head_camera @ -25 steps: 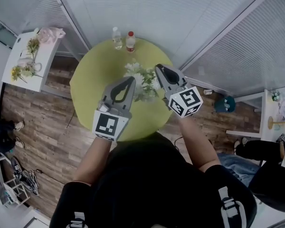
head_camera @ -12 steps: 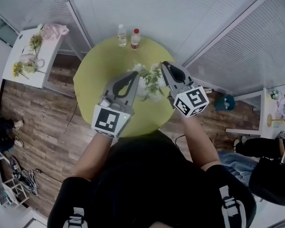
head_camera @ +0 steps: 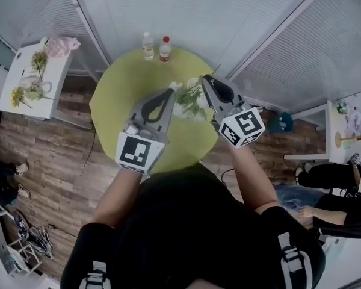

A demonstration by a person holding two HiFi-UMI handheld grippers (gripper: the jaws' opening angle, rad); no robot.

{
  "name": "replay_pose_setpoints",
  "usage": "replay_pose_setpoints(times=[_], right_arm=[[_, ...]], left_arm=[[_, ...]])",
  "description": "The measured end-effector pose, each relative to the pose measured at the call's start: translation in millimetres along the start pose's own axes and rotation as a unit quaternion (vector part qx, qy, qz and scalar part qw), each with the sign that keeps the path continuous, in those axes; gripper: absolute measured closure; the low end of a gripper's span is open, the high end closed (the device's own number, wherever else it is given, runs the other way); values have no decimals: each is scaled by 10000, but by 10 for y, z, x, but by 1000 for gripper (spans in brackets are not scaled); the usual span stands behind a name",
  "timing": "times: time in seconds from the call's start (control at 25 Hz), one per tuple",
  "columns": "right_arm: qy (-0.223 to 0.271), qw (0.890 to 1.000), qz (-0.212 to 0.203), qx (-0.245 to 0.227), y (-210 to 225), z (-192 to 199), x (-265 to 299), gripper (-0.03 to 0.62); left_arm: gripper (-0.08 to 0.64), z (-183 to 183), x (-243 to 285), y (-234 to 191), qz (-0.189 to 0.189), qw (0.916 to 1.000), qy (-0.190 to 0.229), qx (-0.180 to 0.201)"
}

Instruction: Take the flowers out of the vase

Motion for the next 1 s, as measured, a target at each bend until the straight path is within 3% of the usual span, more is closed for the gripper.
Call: replay_pose_setpoints(times=[0.36, 1.0], right_arm=[[-213, 9988, 403, -203, -191, 55, -108, 561], [-795, 9920, 976, 54, -663, 681, -362, 561]], left_arm=[[546, 88, -203, -49, 250, 9996, -75, -72], [546, 534, -571, -27, 866, 9952, -394, -238]])
Point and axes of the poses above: the fingertips, and each gripper's own axes: x forward along the fingers, y to its right, z out of its underside, the point moved 2 cm from there along -x, backward along the fingers, and after that the axes turned 7 degrees about y, right-handed, at the moved point
